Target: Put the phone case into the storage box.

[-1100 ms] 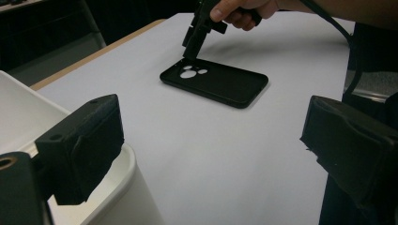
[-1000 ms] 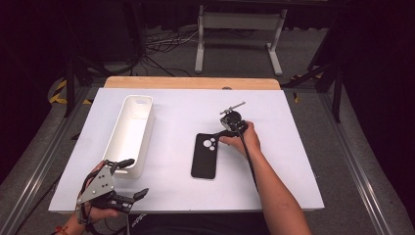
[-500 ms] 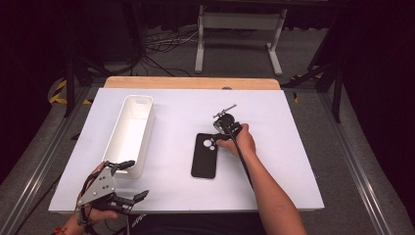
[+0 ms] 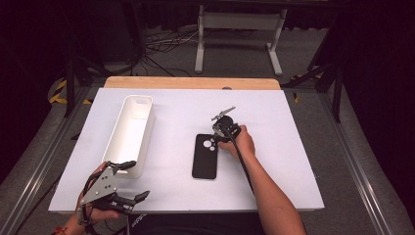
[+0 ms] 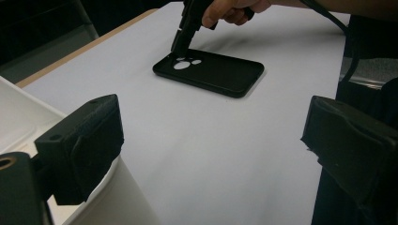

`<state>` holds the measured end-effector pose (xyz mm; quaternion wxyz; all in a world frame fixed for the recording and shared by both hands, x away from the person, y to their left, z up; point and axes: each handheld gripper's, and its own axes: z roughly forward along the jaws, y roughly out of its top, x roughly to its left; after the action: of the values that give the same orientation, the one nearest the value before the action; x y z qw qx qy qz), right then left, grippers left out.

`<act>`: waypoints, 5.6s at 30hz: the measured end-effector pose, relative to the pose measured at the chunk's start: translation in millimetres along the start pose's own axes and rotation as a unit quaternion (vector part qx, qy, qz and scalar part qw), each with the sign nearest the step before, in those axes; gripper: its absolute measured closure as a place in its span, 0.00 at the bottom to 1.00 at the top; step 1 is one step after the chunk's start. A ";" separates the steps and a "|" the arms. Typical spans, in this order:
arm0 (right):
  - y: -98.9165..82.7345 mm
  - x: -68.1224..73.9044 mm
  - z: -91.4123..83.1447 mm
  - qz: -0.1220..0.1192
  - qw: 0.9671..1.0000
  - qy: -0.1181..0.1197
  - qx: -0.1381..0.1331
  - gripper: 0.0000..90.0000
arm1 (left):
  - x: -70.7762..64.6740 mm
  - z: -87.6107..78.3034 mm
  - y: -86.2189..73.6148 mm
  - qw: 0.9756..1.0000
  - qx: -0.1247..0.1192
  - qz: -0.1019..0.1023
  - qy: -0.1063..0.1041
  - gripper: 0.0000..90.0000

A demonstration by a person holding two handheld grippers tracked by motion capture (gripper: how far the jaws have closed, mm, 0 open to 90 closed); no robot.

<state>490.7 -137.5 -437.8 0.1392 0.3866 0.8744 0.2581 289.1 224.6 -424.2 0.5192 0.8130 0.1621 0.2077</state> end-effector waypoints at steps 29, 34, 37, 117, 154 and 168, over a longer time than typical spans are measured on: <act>-17.6 43.7 -78.3 -0.094 0.971 -0.090 -0.200 0.92 | -0.3 -2.7 5.1 1.000 -0.006 -0.001 0.021 0.07; -18.8 48.1 -81.8 -0.102 0.968 -0.091 -0.211 0.92 | 1.5 -3.7 6.7 1.000 -0.009 -0.004 0.024 0.08; -18.8 53.4 -84.1 -0.108 0.966 -0.089 -0.219 0.92 | 2.6 -2.4 10.3 1.000 -0.008 -0.003 0.029 0.08; -29.8 105.5 -110.1 -0.239 0.905 -0.170 -0.308 0.91 | 57.3 111.8 101.3 0.999 0.009 -0.044 0.000 0.90; -26.8 98.0 -119.7 -0.191 0.918 -0.123 -0.324 0.76 | 50.2 98.8 109.9 0.999 -0.012 -0.019 0.040 0.92; -26.1 91.8 -124.8 -0.162 0.922 -0.103 -0.336 0.51 | 54.7 92.8 111.5 0.998 -0.035 -0.030 0.044 0.92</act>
<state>358.8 -126.6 -353.1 0.3901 0.1953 0.7679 0.4691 388.5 133.2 -348.0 0.5457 0.7790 0.2016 0.2338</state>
